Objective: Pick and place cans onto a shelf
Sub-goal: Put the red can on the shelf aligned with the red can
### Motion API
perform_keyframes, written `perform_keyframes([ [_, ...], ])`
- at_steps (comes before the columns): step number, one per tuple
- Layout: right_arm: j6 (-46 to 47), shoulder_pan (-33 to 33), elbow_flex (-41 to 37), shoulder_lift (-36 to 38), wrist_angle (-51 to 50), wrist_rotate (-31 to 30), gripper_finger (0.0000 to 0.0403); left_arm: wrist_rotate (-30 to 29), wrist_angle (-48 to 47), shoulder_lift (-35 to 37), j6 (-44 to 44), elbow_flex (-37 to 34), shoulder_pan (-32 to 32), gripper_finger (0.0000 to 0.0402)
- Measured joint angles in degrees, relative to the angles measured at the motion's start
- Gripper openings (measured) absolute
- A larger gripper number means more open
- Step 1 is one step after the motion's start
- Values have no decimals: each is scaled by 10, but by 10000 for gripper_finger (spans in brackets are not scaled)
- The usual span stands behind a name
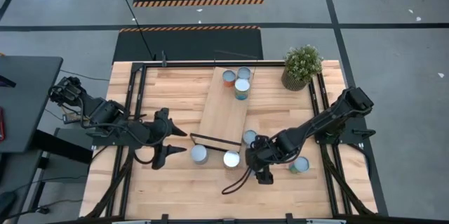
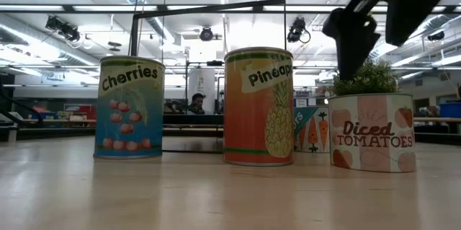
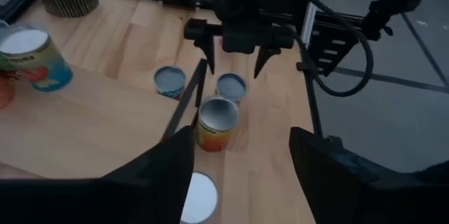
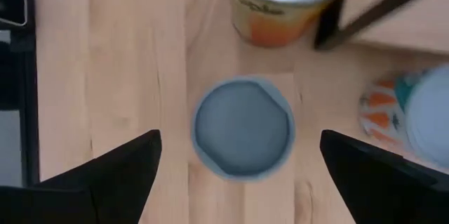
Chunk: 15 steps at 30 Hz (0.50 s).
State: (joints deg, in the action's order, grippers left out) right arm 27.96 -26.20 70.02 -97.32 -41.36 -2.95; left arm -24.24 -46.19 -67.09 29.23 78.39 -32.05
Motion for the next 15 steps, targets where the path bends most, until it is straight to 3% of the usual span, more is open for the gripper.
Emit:
perform_keyframes([
  [11, -99, -5, -68, 0, 95, -6, 399, 1, 0, 0, 1, 0, 0, 227],
  [15, -145, -16, -70, -2, 102, -35, 399, -3, 0, 0, -6, 0, 0, 227],
])
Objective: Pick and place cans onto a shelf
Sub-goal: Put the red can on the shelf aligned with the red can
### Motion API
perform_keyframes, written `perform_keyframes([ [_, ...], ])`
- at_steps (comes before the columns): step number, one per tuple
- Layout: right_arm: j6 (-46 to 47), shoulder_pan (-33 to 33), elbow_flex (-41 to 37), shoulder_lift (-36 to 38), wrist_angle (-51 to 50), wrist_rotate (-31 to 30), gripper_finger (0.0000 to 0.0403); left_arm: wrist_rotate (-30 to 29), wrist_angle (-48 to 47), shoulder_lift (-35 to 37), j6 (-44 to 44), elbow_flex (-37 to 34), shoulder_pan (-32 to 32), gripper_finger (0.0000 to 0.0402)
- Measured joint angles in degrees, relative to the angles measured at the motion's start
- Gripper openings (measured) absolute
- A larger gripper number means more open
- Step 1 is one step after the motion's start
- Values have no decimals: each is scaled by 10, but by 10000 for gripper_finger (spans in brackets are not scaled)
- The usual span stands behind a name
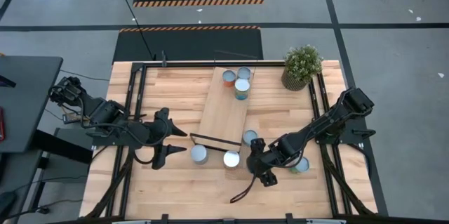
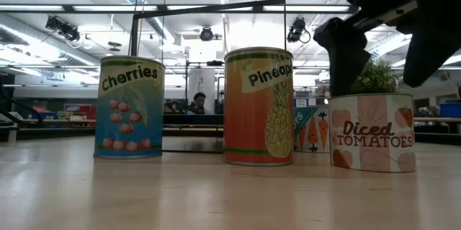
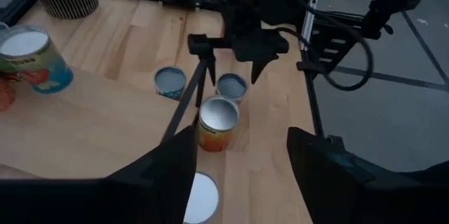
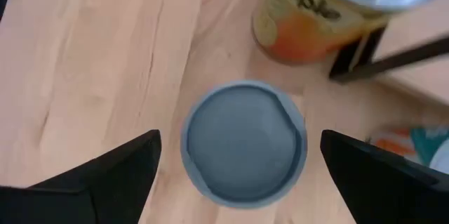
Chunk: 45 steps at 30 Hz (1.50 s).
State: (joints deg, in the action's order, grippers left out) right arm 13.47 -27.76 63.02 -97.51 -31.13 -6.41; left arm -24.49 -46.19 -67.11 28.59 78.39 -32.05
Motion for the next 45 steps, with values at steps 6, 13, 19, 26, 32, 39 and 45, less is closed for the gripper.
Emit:
perform_keyframes([
  [6, -24, -2, 0, -10, 14, -13, 399, -9, 0, 0, -10, 0, 0, 227],
  [13, -12, -3, 0, -49, 43, -12, 398, -9, 1, 0, -8, 0, 0, 227],
  [19, 25, -2, 0, -56, 34, -13, 373, 8, 1, 0, -7, 0, 0, 227],
  [26, 50, -1, 1, -51, 7, -14, 306, 4, 1, 0, -22, 0, 0, 227],
  [32, 70, -1, 9, -25, -59, -11, 294, 2, 1, 0, -18, 0, 0, 227],
  [39, 82, 25, 30, 44, -180, -33, 306, 2, 4, 0, 4, 0, 0, 227],
  [45, 78, 97, 54, 107, -212, -58, 303, 2, 13, 0, 3, 0, 16, 227],
])
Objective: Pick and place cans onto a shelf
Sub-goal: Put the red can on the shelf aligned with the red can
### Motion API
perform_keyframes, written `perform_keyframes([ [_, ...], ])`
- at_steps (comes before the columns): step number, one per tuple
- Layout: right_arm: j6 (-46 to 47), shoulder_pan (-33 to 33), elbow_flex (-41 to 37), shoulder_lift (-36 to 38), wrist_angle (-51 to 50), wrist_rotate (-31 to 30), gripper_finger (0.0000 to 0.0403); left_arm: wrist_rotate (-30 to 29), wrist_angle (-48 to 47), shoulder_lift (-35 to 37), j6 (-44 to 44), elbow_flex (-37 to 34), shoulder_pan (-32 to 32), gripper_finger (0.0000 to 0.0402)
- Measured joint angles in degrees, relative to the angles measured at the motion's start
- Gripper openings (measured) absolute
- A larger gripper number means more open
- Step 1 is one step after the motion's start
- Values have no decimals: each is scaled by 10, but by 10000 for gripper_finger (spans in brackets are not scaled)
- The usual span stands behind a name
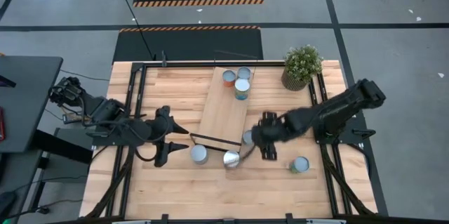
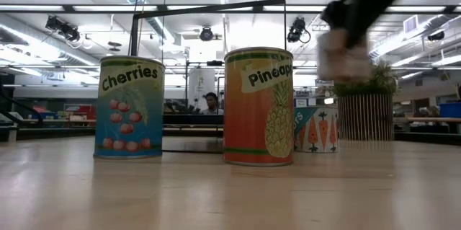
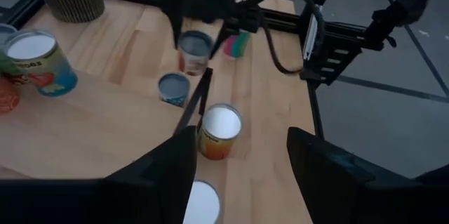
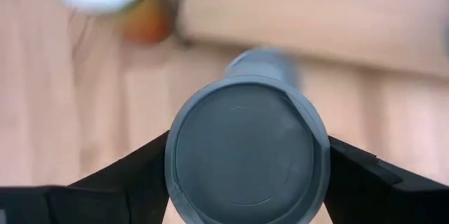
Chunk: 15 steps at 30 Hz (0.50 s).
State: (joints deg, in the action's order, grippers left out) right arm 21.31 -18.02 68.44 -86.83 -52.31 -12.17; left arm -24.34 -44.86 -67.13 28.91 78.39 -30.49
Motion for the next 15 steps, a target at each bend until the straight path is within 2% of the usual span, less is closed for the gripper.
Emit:
perform_keyframes([
  [4, -36, 68, 23, 23, 1, 1, 303, 0, 0, 0, 1, 0, 14, 227],
  [8, -89, 125, 61, 16, 3, 20, 302, 0, 0, 0, 17, 0, 33, 227],
  [15, -188, 181, 175, -79, 8, 69, 301, 7, -13, 0, 35, 0, 51, 227],
])
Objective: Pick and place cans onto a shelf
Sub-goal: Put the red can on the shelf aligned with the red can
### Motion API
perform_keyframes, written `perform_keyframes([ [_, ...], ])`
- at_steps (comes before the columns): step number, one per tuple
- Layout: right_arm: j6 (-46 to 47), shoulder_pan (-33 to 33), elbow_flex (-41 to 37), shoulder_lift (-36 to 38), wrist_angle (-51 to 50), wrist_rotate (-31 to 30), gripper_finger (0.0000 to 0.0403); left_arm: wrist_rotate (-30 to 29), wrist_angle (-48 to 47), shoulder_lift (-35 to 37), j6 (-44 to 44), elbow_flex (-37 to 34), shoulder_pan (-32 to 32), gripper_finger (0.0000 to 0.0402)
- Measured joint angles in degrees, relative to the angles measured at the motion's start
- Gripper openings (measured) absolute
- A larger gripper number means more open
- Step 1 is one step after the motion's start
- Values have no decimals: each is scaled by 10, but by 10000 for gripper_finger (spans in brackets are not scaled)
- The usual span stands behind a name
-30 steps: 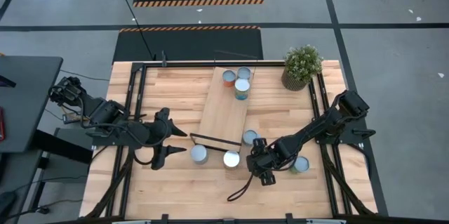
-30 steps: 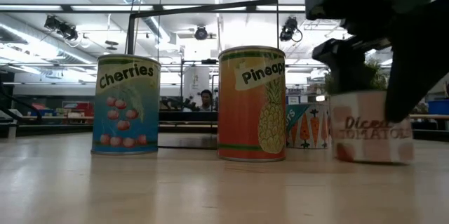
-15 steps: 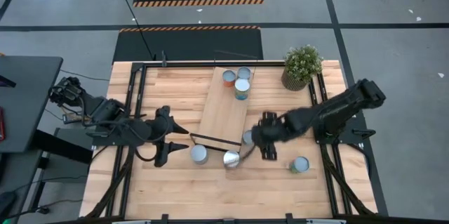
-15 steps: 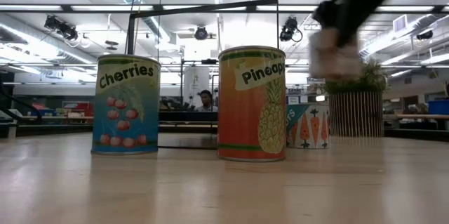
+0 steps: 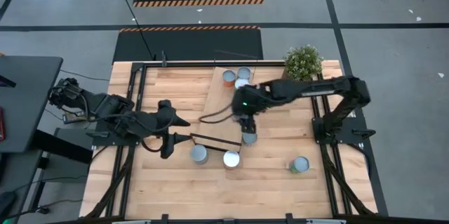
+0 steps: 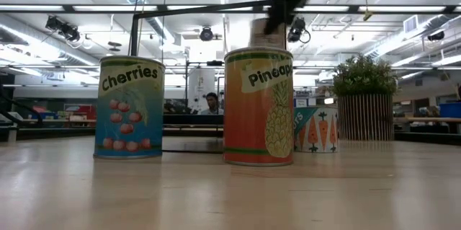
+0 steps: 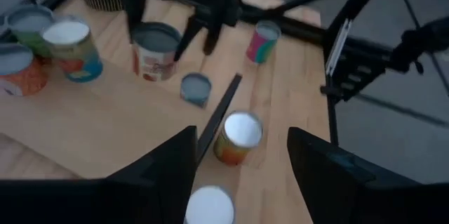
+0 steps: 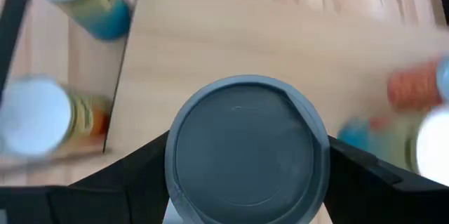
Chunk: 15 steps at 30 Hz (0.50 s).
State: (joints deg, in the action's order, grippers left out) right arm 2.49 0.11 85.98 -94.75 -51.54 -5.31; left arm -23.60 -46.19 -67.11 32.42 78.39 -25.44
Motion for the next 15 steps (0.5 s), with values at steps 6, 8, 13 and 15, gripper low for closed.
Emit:
perform_keyframes([
  [6, -71, 34, 114, -103, 5, 20, 301, 39, -86, 12, 67, 0, 2, 227],
  [8, -90, 46, 139, -130, 8, 29, 301, 56, -104, 18, 91, 0, 2, 227],
  [13, -124, 72, 155, -184, 34, 48, 303, 81, -132, 31, 139, 0, -7, 226],
  [15, -132, 79, 155, -199, 39, 53, 305, 84, -138, 35, 155, 0, -14, 226],
])
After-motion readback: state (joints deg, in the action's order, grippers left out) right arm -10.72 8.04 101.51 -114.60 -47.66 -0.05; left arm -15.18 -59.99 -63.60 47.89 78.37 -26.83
